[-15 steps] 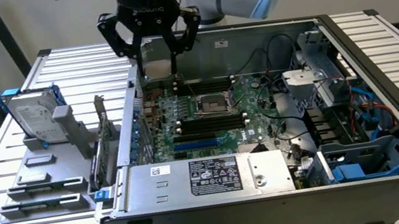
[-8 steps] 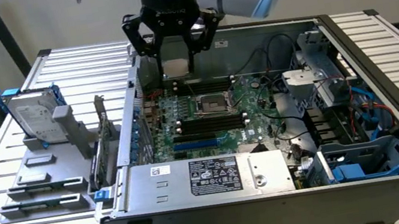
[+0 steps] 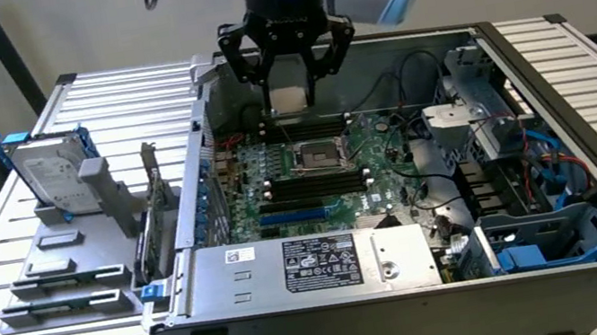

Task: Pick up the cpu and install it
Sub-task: 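Pick up the cpu and move it towards the insertion slot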

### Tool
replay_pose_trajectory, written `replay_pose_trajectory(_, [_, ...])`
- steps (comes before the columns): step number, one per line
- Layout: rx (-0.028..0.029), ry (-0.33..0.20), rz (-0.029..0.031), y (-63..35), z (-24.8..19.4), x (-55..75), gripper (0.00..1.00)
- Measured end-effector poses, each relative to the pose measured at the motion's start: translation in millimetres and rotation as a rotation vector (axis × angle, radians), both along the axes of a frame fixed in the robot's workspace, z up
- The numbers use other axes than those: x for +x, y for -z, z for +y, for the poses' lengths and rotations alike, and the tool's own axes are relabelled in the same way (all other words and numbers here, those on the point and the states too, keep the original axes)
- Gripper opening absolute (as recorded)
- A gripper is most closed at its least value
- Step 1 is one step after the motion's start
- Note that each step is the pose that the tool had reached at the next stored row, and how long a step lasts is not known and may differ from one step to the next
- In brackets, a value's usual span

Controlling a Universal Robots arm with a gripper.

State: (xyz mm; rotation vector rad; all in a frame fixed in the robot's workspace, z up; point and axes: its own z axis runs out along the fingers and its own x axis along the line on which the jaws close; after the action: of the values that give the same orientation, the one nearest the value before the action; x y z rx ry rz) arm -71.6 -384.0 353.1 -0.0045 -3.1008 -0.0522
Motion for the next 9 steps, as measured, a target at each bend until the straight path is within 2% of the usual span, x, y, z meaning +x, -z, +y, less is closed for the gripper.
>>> replay_pose_trajectory(9, [0.0, 0.0, 0.0, 16.4, 21.4, 27.7, 0.55])
